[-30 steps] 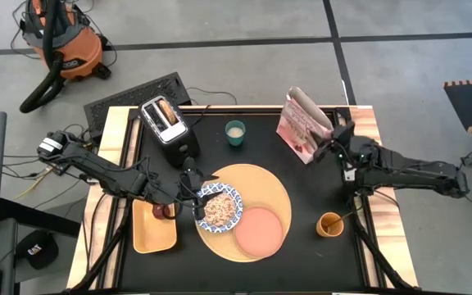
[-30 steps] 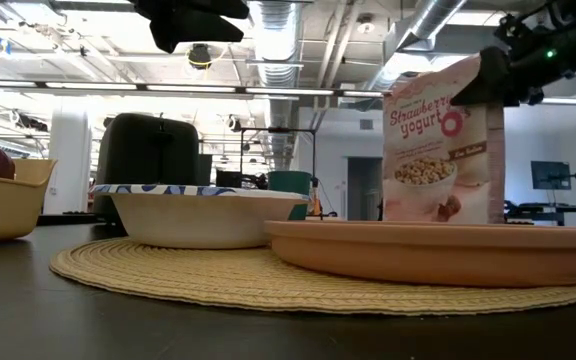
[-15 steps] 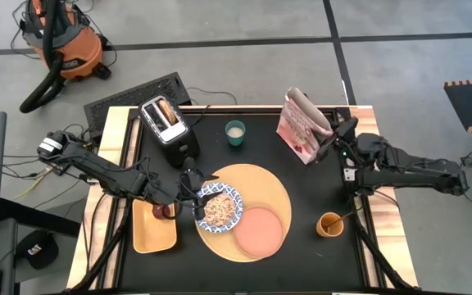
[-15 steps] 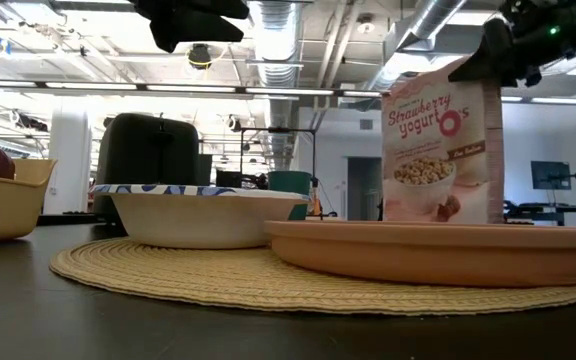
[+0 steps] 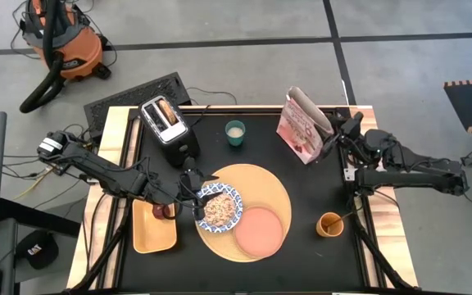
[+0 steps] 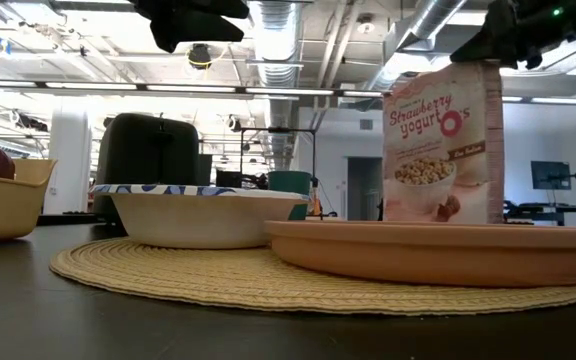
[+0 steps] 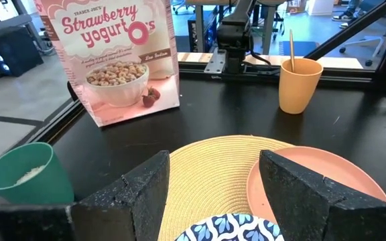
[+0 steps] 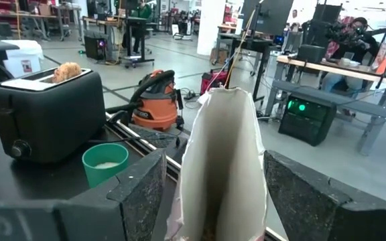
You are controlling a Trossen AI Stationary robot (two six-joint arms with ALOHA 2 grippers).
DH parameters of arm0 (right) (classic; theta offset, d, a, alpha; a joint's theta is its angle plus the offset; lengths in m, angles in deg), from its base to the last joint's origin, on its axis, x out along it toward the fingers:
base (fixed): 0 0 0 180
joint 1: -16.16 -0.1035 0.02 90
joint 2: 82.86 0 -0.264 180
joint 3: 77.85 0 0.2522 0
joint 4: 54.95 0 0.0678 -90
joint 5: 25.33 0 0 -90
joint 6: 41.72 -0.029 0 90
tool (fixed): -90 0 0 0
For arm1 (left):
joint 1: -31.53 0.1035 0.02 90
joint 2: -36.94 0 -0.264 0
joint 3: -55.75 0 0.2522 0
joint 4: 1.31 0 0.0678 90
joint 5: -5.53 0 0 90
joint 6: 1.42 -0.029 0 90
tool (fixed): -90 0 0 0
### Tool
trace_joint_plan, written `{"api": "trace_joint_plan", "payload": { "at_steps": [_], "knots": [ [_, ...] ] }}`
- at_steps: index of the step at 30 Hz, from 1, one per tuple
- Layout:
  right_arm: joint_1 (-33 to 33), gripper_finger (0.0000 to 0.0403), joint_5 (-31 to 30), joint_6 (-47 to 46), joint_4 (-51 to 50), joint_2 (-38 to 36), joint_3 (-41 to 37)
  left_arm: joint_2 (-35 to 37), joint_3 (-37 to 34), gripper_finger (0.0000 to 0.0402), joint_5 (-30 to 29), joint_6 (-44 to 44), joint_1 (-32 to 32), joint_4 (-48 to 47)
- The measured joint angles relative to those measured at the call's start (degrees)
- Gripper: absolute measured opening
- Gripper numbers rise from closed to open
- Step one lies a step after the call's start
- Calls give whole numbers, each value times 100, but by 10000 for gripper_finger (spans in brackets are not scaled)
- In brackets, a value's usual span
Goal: Arrange a breakfast setting
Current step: Put the bagel on the plate
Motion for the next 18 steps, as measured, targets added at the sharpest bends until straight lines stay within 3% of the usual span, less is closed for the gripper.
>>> {"api": "trace_joint_plan", "payload": {
  "at_steps": [18],
  "knots": [
    [0,279,4,107,68,0,113,0,0,218,2,0,0,0]
  ]
}}
